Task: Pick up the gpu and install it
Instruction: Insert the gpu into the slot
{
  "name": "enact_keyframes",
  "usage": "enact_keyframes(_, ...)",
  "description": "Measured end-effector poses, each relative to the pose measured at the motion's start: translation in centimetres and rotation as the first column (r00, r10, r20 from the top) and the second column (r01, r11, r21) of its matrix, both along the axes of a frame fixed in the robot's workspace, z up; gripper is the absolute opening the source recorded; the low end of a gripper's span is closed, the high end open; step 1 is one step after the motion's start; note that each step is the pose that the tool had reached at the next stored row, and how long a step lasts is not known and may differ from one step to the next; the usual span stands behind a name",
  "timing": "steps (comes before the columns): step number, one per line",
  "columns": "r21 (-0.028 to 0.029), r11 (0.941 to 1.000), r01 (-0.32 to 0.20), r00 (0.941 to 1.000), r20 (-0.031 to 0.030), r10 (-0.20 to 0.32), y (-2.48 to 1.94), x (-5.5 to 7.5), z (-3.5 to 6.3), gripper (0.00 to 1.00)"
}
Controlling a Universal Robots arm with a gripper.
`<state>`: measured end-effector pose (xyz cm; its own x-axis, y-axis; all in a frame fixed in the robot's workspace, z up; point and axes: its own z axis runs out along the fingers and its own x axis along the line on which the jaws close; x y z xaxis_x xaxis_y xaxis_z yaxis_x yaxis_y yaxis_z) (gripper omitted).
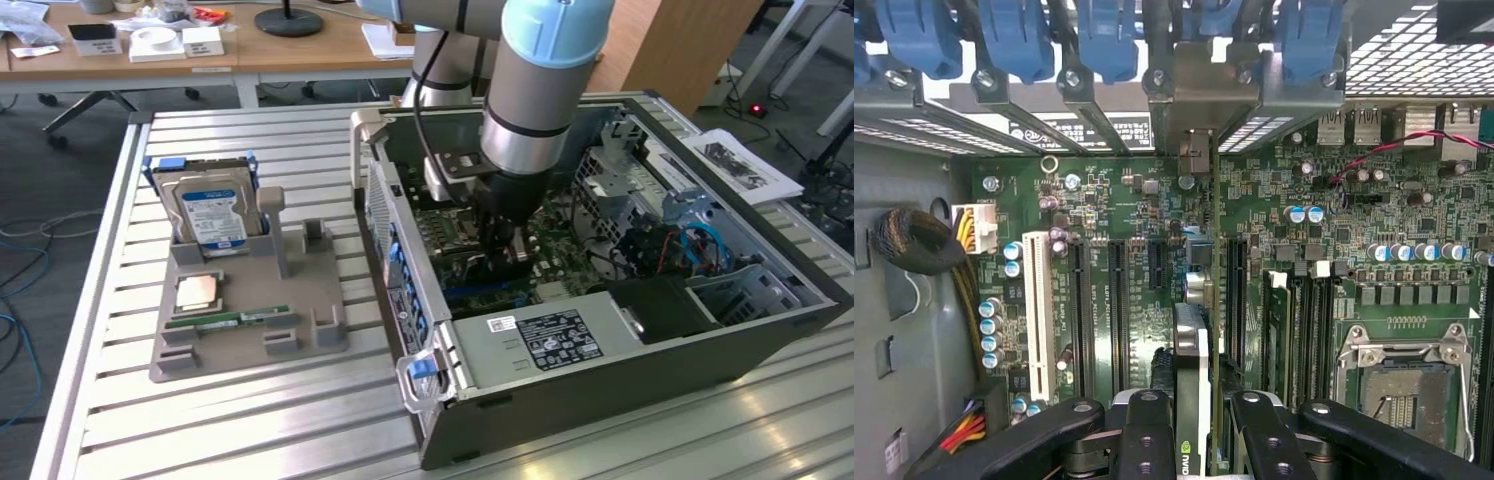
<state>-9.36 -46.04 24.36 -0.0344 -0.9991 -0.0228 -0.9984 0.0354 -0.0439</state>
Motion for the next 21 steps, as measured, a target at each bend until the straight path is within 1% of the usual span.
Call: enact_keyframes(21, -0.0003, 0.9999, 0.011, 0.9999, -0.0003, -0.011, 0.0, -0.22, -0.31, 0.27)
